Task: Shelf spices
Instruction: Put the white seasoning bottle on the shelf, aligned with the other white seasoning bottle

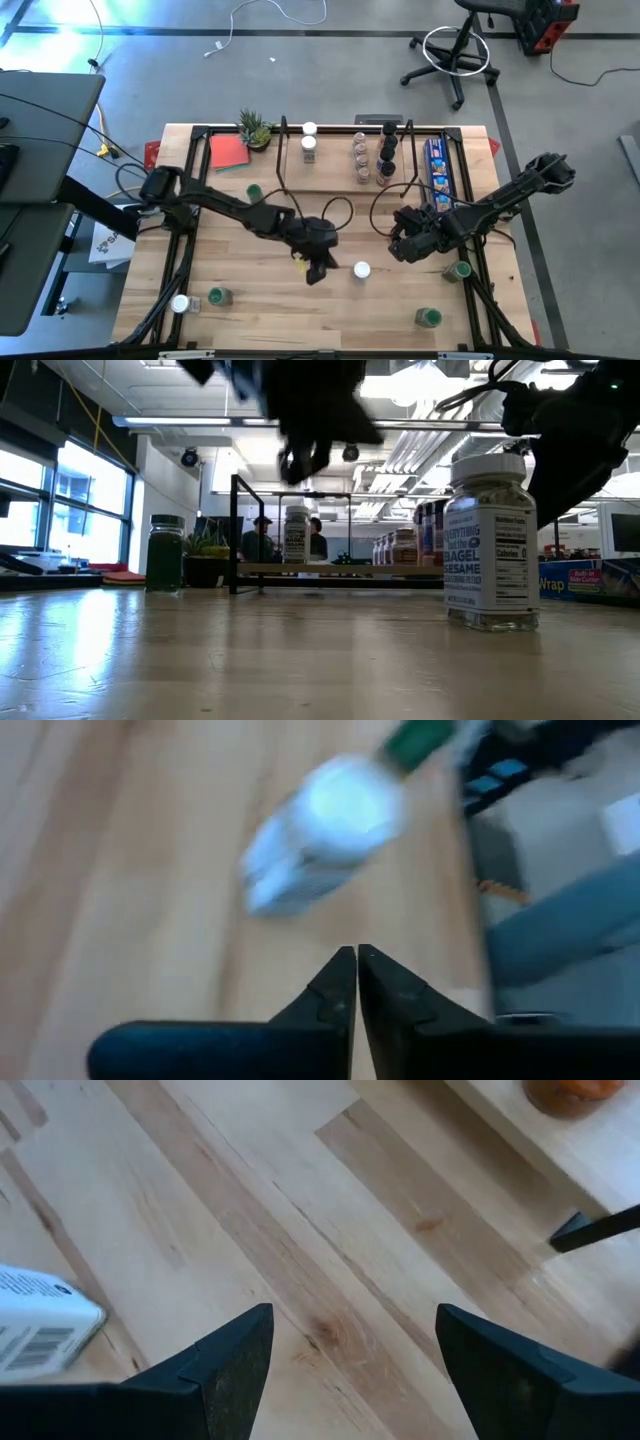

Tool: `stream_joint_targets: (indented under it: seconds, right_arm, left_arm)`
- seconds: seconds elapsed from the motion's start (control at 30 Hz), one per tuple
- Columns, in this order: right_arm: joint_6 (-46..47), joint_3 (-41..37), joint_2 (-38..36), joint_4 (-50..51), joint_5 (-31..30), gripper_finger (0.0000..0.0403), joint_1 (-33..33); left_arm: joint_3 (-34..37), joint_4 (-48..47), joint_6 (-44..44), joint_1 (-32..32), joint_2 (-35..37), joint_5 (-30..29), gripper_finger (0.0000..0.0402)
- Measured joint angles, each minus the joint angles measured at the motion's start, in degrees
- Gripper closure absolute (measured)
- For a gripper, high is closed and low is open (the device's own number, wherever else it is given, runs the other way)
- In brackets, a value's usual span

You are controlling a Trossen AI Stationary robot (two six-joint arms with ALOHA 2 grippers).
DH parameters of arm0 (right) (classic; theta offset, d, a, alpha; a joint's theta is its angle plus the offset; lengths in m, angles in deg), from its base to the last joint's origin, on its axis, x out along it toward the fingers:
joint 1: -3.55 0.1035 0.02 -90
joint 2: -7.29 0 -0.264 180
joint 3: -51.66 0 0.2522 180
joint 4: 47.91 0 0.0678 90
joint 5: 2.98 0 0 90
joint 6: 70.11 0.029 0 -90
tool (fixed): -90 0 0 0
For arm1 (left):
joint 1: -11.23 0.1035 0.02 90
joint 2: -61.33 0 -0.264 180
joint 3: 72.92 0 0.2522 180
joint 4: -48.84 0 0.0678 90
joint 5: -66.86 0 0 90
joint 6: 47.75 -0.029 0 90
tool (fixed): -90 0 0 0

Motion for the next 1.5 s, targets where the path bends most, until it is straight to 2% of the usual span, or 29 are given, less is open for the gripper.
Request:
stream_joint_targets:
  seconds: [0.13,0.27,0.43,0.53,0.6,0.8,1.0,1.1,1.3,1.5]
  right_arm:
    - [-8.14,0.00,0.00,-0.08,2.21,0.0128,-0.02]
    - [-24.95,-0.02,-0.67,-1.86,14.51,0.0128,-1.64]
    - [-38.99,0.00,0.08,-10.98,27.58,0.0128,-6.75]
    - [-42.59,0.02,2.27,-17.55,34.66,0.0128,-8.04]
    - [-42.07,0.04,4.52,-20.98,34.81,0.0128,-7.23]
    - [-34.15,0.02,12.71,-24.73,28.98,0.0128,-3.23]
    - [-28.38,0.00,18.29,-35.21,29.02,0.0128,-1.38]
    - [-27.27,0.31,19.84,-36.91,28.84,0.0128,-2.23]
    - [-29.85,2.62,21.85,-36.68,26.75,0.0128,-8.17]
    - [-41.67,7.16,21.97,-36.10,18.39,0.0128,-15.20]
  left_arm:
    - [-4.67,-0.18,-4.06,-0.19,0.83,-0.62,0.0398]
    - [-7.60,-3.74,-5.52,1.26,0.23,-2.63,0.0377]
    - [-7.51,-8.49,-5.04,3.90,0.12,-9.97,0.0356]
    - [-7.51,-8.45,-3.02,5.57,0.12,-10.39,0.0354]
    - [-7.51,-7.97,-1.52,6.30,0.12,-8.18,0.0353]
    - [-7.51,-7.91,1.39,5.93,0.12,-4.01,0.0353]
    - [-7.51,-11.07,1.59,4.92,0.47,-0.73,0.0353]
    - [-7.51,-14.60,0.55,4.80,2.33,1.35,0.0353]
    - [-7.53,-22.07,-4.37,4.46,8.16,-0.37,0.0353]
    - [-7.53,-25.74,-10.73,4.58,12.62,-3.27,0.0353]
